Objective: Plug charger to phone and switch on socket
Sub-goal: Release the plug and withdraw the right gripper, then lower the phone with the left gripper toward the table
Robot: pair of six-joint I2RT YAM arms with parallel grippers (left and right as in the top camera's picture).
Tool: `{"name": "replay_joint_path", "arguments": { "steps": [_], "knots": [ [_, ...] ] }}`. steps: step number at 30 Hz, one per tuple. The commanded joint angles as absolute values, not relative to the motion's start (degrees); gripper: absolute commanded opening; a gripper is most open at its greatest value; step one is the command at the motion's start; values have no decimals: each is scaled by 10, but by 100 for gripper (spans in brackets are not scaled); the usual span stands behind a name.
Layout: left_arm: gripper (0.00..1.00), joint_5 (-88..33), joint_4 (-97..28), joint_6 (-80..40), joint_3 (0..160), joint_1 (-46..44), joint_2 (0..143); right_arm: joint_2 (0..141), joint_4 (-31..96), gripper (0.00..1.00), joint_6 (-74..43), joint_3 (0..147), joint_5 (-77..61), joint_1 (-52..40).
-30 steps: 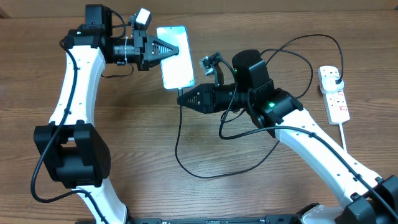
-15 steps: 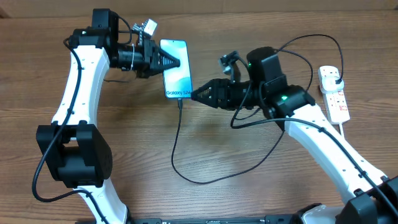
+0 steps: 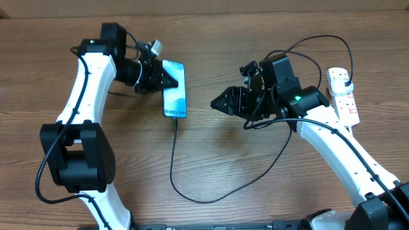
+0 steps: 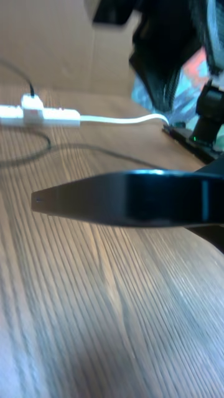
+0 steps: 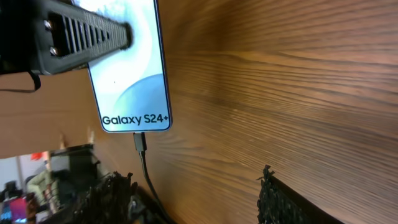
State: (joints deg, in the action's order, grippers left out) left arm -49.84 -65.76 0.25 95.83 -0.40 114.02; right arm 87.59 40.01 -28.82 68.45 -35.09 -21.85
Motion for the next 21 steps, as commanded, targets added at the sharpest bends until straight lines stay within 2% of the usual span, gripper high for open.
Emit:
{"name": "replay_joint_path", "arguments": {
  "steps": [1,13,21],
  "knots": [
    [4,-478,-634,17,915,-9,1141,858,409,68,-280,687,-309,-218],
    [4,-474,-497,4,791,-9,1142,858,413,69,-280,687,-296,-218],
    [4,-474,-464,-20,771,-9,1146,858,417,69,-280,687,-296,-218]
  ]
}}
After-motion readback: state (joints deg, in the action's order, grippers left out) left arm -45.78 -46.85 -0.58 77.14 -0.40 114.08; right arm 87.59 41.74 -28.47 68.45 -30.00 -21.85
